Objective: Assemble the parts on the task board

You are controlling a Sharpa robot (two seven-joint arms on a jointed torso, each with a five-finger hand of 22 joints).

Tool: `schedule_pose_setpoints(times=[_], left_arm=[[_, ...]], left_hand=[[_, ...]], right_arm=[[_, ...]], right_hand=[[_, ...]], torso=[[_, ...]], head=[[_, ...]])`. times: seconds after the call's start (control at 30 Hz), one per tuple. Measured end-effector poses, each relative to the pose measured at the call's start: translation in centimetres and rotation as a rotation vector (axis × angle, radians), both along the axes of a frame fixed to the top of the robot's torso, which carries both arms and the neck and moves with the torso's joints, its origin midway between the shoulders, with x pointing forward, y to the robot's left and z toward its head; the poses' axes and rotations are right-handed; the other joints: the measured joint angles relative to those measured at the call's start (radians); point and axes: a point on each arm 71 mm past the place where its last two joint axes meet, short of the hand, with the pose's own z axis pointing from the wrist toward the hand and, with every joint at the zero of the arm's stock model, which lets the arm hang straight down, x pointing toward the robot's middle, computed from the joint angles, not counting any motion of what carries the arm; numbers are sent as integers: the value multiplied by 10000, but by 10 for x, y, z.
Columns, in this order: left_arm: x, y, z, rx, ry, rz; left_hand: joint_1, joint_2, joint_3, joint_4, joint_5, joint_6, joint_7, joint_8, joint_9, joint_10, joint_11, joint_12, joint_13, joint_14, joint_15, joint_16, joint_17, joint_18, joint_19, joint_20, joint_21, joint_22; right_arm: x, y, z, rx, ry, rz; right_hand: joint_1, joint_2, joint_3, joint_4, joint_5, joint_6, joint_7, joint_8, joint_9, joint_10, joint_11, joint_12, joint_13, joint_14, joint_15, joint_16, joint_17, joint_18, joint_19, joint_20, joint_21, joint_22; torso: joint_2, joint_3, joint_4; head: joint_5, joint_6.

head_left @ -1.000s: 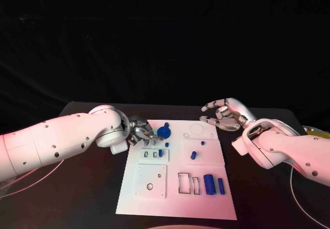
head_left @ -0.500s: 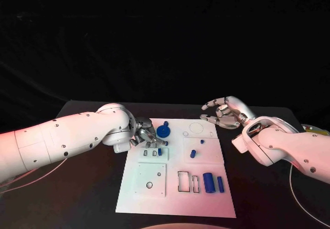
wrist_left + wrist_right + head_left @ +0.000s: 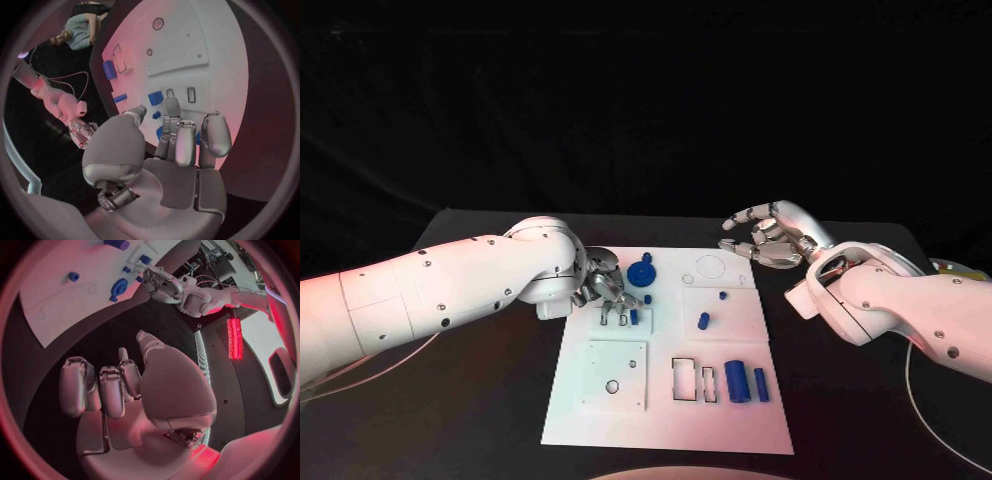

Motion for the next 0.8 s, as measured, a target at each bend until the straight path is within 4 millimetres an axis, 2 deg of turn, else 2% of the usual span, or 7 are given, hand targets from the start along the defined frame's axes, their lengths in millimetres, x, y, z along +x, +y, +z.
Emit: schedule_pose_setpoints(times=[0.17,0.47,0.63,0.8], left_arm=[[1,-3,-2,99,38,-85],[0,-9,-3,109,54,-214],[0,-11,-3,119,74,-259],[1,-11,-4,155,105,-268]], left_hand=[[0,0,0,0,0,0,0,47,20,-1,0,0,39,0,0,0,0,0,36,-35,42,30],[0,0,0,0,0,0,0,47,39,-1,1,55,106,0,0,39,-1,0,40,-32,42,98],[129,129,82,-17,45,-35,-34,47,147,-1,1,55,135,0,1,79,-1,0,72,0,100,148],[266,133,212,-12,45,-35,-34,47,216,-1,1,89,154,0,1,124,-1,0,72,0,100,167]], right_arm=[[0,0,-1,-17,37,-5],[1,0,-1,-41,87,-2],[2,1,-2,-54,118,7],[2,2,-3,-65,153,23]], right_hand=[[0,0,0,0,0,0,0,0,-1,0,0,0,0,0,0,0,0,0,0,0,0,-1],[0,0,0,0,0,18,-18,8,1,0,0,0,0,0,0,0,-1,0,0,0,0,7],[0,0,1,0,0,30,-30,41,9,0,0,0,-1,0,0,0,-1,0,0,0,0,7],[0,0,1,0,0,30,-30,41,8,0,0,0,7,0,0,0,-2,0,0,0,0,6]], torso=[[7,-1,-5],[5,0,-5],[1,3,5],[-6,4,4]], head=[[-16,-1],[0,-73],[0,-92],[19,-94]])
